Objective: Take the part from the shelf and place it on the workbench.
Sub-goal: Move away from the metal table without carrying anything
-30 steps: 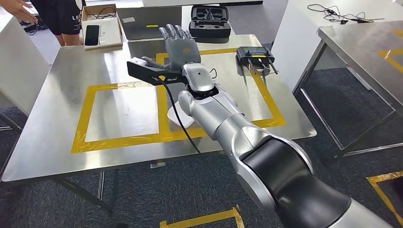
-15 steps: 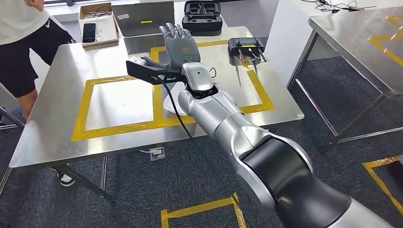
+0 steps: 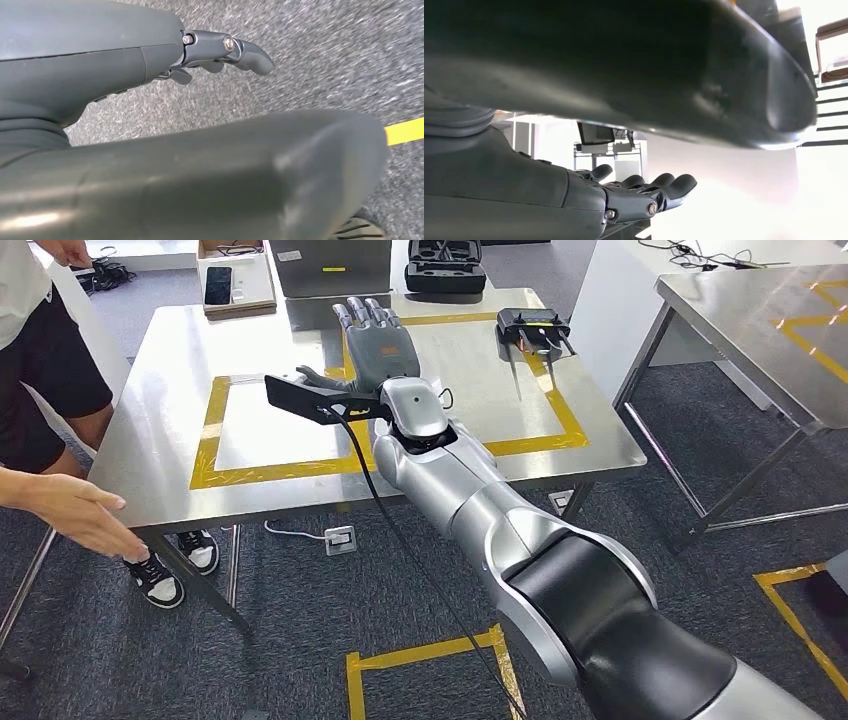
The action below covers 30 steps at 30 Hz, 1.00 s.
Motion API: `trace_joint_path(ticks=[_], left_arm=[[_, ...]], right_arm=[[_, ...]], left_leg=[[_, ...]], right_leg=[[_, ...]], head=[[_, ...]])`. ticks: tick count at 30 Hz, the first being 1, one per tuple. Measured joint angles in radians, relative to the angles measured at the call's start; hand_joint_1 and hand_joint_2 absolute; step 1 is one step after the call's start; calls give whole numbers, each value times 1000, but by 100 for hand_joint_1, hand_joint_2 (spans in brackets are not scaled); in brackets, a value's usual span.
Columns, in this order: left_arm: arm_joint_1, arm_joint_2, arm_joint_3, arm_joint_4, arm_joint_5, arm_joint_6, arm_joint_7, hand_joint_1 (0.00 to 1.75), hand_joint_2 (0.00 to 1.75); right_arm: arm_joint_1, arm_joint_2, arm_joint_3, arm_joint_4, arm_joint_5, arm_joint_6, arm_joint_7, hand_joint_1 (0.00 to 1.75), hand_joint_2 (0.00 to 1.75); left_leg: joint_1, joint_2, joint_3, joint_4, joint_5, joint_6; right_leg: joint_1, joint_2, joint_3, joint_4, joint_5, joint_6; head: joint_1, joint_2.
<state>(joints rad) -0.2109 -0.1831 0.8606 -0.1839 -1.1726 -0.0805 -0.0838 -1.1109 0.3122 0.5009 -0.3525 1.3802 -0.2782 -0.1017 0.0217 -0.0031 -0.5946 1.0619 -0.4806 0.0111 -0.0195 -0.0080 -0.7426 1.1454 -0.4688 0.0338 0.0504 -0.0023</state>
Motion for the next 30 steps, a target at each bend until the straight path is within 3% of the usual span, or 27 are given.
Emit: trace_joint_path(ticks=[2, 6, 8, 10, 12, 13, 15, 16, 18, 20, 21, 22, 24, 25, 27, 28, 30], left_arm=[[0, 0, 0, 0, 0, 0, 0, 0, 0], [0, 0, 0, 0, 0, 0, 0, 0, 0], [0, 0, 0, 0, 0, 0, 0, 0, 0], [0, -2, 0, 0, 0, 0, 0, 0, 0], [-2, -4, 0, 0, 0, 0, 0, 0, 0], [-2, -5, 0, 0, 0, 0, 0, 0, 0], [-1, -7, 0, 0, -1, 0, 1, 0, 0], [-1, -7, 0, 0, -1, 0, 1, 0, 0], [-1, -4, 0, 0, -1, 0, 2, 0, 0], [-1, -2, 0, 0, -2, 0, 2, 0, 0], [-1, -1, 0, 0, -2, 0, 2, 0, 0], [-1, 0, 0, 0, -2, 0, 2, 0, 0], [-1, 1, 0, 0, -2, 0, 3, 0, 0], [-2, 0, 0, 0, -2, 0, 3, 0, 0], [-3, 0, 0, -1, -2, 0, 3, 0, 0], [-4, 0, 0, -1, -2, 0, 3, 0, 0], [-2, 0, 0, -1, -2, 0, 3, 0, 0]], right_arm=[[0, 0, 0, 0, 0, 0, 1, 0, 0], [1, -1, 0, 0, 0, 0, 1, 0, 0], [2, -1, 1, 1, 0, 0, 1, 0, 0], [1, 0, 1, 2, 0, 0, 2, 0, 0], [-2, 3, 2, 0, 0, 1, 4, 0, 0], [-3, 3, 2, 0, 1, 1, 4, 0, 0], [-5, 3, 2, 0, 0, 2, 5, 0, 0], [-5, 3, 2, 0, 1, 2, 5, 0, 0], [-5, 4, 2, 0, 1, 3, 6, 0, 0], [-4, 4, 3, 0, 1, 3, 7, 0, 0], [-2, 4, 3, 1, 1, 4, 7, 0, 0], [0, 4, 3, 2, 1, 4, 7, 0, 0], [2, 4, 3, 2, 1, 5, 7, 0, 0], [2, 4, 3, 2, 1, 5, 8, 0, 0], [2, 5, 3, 2, 1, 4, 8, 0, 0], [2, 6, 3, 2, 1, 4, 8, 0, 0], [3, 4, 3, 3, 2, 5, 7, 0, 0]], left_leg=[[-2, 0, -15, 0, 12, 4], [-3, 0, -21, 0, 17, 5], [-5, 1, -38, 0, 30, 7], [-14, -1, -81, 1, 69, 6], [-18, 0, -110, -6, 106, -2], [-16, 1, -109, -12, 116, -9], [-12, 1, -108, -24, 127, -22], [-13, 1, -112, -20, 112, -28], [-11, 1, -128, 42, 28, -37], [-8, 1, -146, 159, -58, -46], [-7, 1, -147, 208, -70, -51], [-5, 2, -137, 231, -59, -55], [-1, 2, -72, 183, -14, -63], [-1, 2, -23, 124, -15, -67], [-4, -1, 41, 29, -43, -57], [-7, -3, 52, 7, -56, -47], [-8, -3, 39, 3, -45, -23]], right_leg=[[1, 1, -23, 74, -57, 2], [2, 1, -31, 104, -74, 2], [4, 1, -37, 159, -89, -1], [22, 4, 74, 67, -76, -37], [41, 5, 194, -83, -57, -68], [44, 4, 201, -105, -61, -70], [43, 3, 197, -124, -34, -74], [40, 1, 194, -135, -17, -76], [33, -1, 177, -150, 18, -78], [30, -1, 146, -151, 44, -78], [28, -2, 128, -148, 57, -75], [26, -3, 110, -145, 68, -72], [19, -4, 73, -132, 88, -62], [16, -4, 56, -123, 96, -55], [16, -5, 35, -109, 111, -41], [17, -5, 30, -107, 119, -36], [16, -4, 27, -109, 131, -26]], head=[[1, 0], [1, 0], [0, 0], [0, 0], [1, 0], [3, 0], [7, 0], [6, 0], [3, 0], [2, 0], [2, 0], [2, 0], [2, 0], [1, 0], [3, 0], [4, 0], [5, 0]])
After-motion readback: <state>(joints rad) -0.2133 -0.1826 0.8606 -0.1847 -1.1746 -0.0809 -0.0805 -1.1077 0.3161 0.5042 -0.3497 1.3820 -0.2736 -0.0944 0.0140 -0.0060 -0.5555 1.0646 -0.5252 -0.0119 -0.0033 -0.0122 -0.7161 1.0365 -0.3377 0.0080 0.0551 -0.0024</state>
